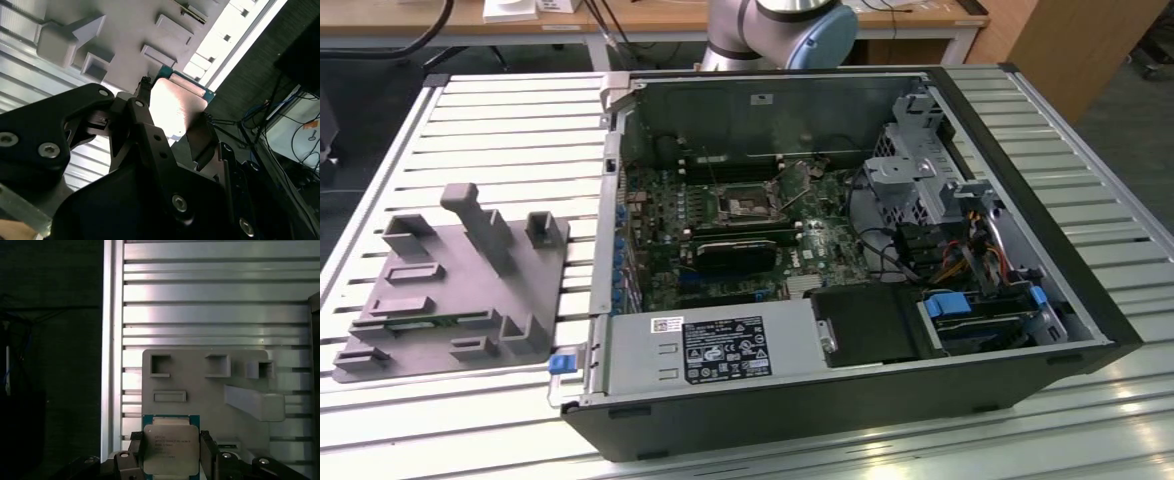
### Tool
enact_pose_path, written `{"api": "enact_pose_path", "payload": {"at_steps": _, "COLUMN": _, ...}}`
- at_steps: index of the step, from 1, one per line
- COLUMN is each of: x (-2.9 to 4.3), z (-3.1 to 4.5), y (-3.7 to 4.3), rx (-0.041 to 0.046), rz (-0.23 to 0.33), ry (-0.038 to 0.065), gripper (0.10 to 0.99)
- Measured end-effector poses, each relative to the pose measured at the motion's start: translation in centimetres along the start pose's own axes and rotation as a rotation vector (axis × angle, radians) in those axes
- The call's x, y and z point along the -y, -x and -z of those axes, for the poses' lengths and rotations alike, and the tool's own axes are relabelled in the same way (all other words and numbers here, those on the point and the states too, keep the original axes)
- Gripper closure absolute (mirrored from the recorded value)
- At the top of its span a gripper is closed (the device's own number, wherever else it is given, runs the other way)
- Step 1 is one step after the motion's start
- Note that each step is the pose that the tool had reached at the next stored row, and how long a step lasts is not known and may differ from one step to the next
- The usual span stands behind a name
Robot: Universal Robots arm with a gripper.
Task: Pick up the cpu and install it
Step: 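Pick up the cpu and move it towards the insertion slot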
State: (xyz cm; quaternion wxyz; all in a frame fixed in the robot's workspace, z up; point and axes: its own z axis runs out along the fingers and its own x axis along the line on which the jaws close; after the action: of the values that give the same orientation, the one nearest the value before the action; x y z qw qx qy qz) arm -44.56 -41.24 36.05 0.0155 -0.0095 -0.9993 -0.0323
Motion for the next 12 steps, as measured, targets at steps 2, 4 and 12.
{"api": "enact_pose_path", "payload": {"at_steps": 2, "x": -0.04, "z": 0.60, "y": -0.02, "rx": 0.0000, "rz": 0.000, "ry": 0.000, "gripper": 0.549}}
{"api": "enact_pose_path", "payload": {"at_steps": 4, "x": -0.10, "z": 1.35, "y": -0.04, "rx": 0.0000, "rz": 0.000, "ry": 0.000, "gripper": 0.549}}
{"api": "enact_pose_path", "payload": {"at_steps": 12, "x": -0.29, "z": 3.80, "y": -0.13, "rx": 0.0001, "rz": 0.000, "ry": 0.000, "gripper": 0.549}}
